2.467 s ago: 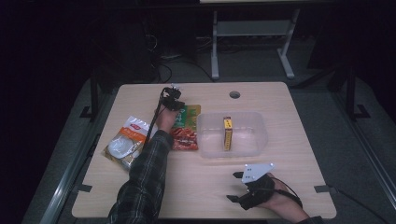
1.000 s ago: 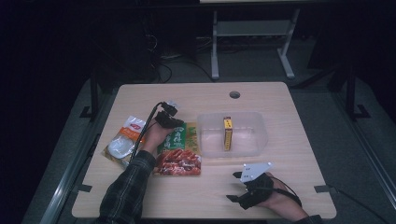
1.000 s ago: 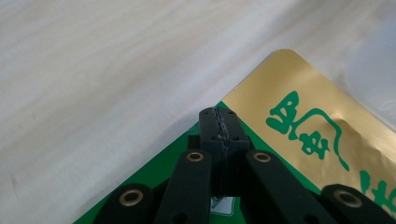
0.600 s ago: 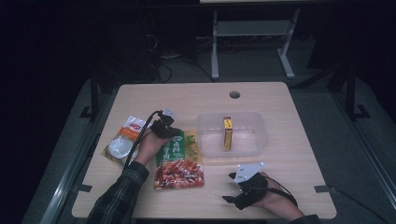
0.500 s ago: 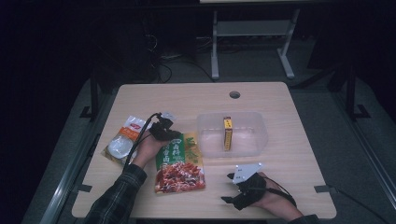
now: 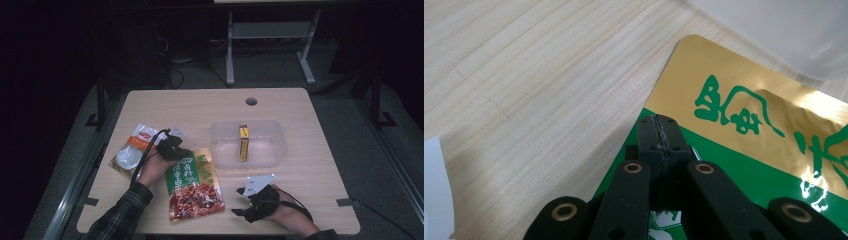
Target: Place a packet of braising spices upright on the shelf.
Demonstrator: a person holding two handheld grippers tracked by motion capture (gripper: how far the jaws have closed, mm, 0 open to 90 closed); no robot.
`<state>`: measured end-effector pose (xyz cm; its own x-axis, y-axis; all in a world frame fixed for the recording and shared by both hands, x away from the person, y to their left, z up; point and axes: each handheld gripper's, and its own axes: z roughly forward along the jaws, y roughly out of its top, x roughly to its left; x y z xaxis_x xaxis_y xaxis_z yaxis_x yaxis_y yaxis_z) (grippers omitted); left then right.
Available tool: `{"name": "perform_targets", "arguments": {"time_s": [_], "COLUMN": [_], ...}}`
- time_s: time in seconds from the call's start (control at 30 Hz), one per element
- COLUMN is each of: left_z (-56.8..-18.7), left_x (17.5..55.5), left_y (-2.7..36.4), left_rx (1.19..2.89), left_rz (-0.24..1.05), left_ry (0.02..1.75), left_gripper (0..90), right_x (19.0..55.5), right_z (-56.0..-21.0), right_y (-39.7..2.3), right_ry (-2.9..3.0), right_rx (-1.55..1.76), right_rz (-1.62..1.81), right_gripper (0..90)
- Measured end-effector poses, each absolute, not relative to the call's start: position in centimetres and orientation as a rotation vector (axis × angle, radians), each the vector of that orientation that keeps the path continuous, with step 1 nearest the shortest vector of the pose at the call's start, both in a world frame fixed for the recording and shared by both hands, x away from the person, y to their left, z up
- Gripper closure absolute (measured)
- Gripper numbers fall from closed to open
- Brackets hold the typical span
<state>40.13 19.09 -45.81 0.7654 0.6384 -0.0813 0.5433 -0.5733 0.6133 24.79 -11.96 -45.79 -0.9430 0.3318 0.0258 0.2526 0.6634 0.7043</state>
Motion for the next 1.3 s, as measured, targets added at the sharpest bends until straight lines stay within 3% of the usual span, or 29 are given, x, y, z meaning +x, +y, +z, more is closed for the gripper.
{"name": "perform_targets", "arguments": {"time_s": [0.07,0.17,0.2,0.27,0.4,1.03,1.3], "left_z": [-45.8,-45.9,-45.9,-45.9,-45.9,-45.8,-45.5], "left_x": [40.1,40.1,40.1,40.0,39.7,39.1,39.2], "left_y": [19.1,19.0,19.0,19.0,18.7,18.3,18.6], "left_rx": [2.322,2.32,2.32,2.317,2.325,2.344,2.324], "left_rz": [0.196,0.192,0.192,0.182,0.17,0.125,0.201], "left_ry": [0.878,0.863,0.863,0.851,0.839,0.799,0.803], "left_gripper": [90.0,90.0,90.0,90.0,90.0,90.0,90.0], "right_x": [24.6,24.8,24.8,25.2,25.7,25.3,24.5], "right_z": [-45.8,-45.8,-45.8,-46.0,-46.3,-46.9,-46.5], "right_y": [-11.6,-11.1,-11.1,-10.7,-9.5,-4.6,-1.3], "right_ry": [2.781,2.784,2.784,2.788,2.812,2.869,2.87], "right_rx": [0.501,0.494,0.494,0.49,0.495,0.271,0.168], "right_rz": [1.147,1.133,1.133,1.111,1.116,1.183,1.24], "right_gripper": [39.8,63.9,63.9,78.0,88.9,89.9,89.6]}}
